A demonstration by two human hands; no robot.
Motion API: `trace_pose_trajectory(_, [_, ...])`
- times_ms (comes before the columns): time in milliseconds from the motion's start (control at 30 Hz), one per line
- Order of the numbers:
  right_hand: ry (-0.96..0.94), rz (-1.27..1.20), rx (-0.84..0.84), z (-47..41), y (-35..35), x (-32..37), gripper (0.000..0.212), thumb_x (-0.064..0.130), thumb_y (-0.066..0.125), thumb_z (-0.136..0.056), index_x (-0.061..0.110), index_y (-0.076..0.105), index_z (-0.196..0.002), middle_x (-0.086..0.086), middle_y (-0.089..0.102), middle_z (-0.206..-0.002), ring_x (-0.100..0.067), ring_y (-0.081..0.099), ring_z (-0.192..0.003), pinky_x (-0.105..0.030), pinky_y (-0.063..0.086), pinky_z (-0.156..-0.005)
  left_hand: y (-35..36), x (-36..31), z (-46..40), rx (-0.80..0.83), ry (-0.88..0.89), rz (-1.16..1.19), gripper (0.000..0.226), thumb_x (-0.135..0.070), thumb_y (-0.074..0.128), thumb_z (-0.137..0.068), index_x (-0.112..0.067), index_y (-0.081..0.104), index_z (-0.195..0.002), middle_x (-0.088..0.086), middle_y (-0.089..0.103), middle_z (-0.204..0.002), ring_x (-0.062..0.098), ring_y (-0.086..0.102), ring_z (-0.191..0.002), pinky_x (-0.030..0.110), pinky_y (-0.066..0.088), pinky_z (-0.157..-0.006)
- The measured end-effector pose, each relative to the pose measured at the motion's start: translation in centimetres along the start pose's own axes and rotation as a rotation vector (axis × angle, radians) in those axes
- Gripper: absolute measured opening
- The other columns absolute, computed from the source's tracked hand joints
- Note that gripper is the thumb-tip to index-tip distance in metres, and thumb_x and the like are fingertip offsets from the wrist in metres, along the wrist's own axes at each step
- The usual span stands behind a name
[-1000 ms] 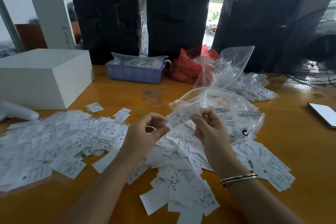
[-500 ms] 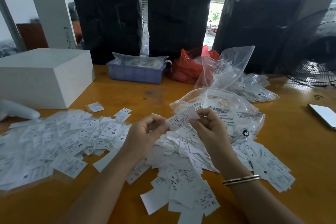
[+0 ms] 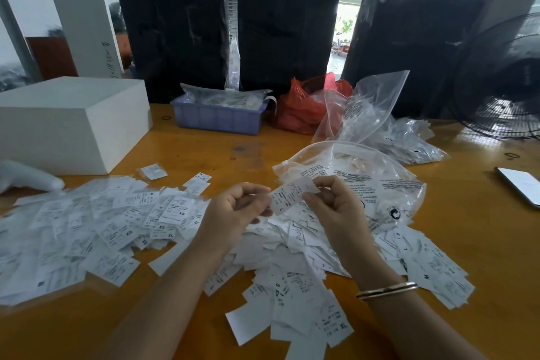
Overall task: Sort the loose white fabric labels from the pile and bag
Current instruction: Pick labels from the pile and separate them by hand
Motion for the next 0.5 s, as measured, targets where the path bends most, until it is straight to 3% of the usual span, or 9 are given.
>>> trace_pose_trajectory(133, [0.019,0.059,0.048,0.33,0.74,-0.19,0.015,0.011,0.064,-0.088,0.025,0.058,-0.089,-0.008,0.072,-0.078,-0.030,0.055,-0.058,-0.033,0.041,-0.048,0.01,0.42,-0.21,-0.004,-0.041,-0.059,0.016,-0.033,0.070,-0.077,-0.025,0.067,-0.089,-0.012,0.074,-0.081,0.003,0.069,-0.072,0.011,0.050,-0.058])
trace_pose_trajectory(200, [0.045,0.085,0.071,0.44,1.06,-0.41,0.017,0.012,0.064,-0.088,0.028,0.057,-0.090,-0.002,0.073,-0.078,-0.026,0.056,-0.058,-0.033,0.040,-0.050,-0.11,0.62,-0.42,-0.018,-0.052,-0.090,0.007,-0.026,0.068,-0.083,-0.022,0.066,-0.089,-0.014,0.073,-0.079,0.002,0.067,-0.069,0.012,0.050,-0.058])
trace_pose_trajectory(300, [0.055,0.041,0.046,0.35,0.75,-0.55,0.015,0.008,0.063,-0.088,0.022,0.058,-0.091,-0.001,0.073,-0.075,-0.022,0.059,-0.060,-0.033,0.042,-0.051,-0.35,0.72,-0.40,-0.017,-0.059,-0.078,0.006,-0.023,0.064,-0.087,-0.018,0.067,-0.088,-0.011,0.073,-0.078,0.004,0.068,-0.071,0.014,0.052,-0.059])
trace_pose_trajectory(433, [0.086,-0.054,0.065,0.31,0.26,-0.62,0.011,0.002,0.060,-0.089,0.013,0.060,-0.091,-0.001,0.073,-0.076,-0.003,0.058,-0.053,-0.015,0.041,-0.047,-0.41,0.66,-0.29,-0.049,-0.097,-0.014,0.016,-0.021,0.063,-0.088,-0.028,0.075,-0.080,-0.008,0.073,-0.077,0.004,0.067,-0.070,0.015,0.053,-0.060])
trace_pose_trajectory(500, [0.100,-0.051,0.082,0.30,0.41,-0.77,0.012,0.001,0.061,-0.088,0.013,0.061,-0.091,-0.001,0.073,-0.077,-0.004,0.061,-0.057,-0.018,0.044,-0.050,-0.28,0.50,-0.30,-0.048,-0.120,0.030,0.017,-0.020,0.066,-0.085,-0.033,0.076,-0.079,-0.006,0.072,-0.075,0.004,0.065,-0.066,0.016,0.052,-0.060])
Point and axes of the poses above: each hand's wrist, its own z-axis away from the middle knuckle, its own y-axis out of the palm, x = y × z, the point moved 1 cm from there along -z, towards the middle knuckle
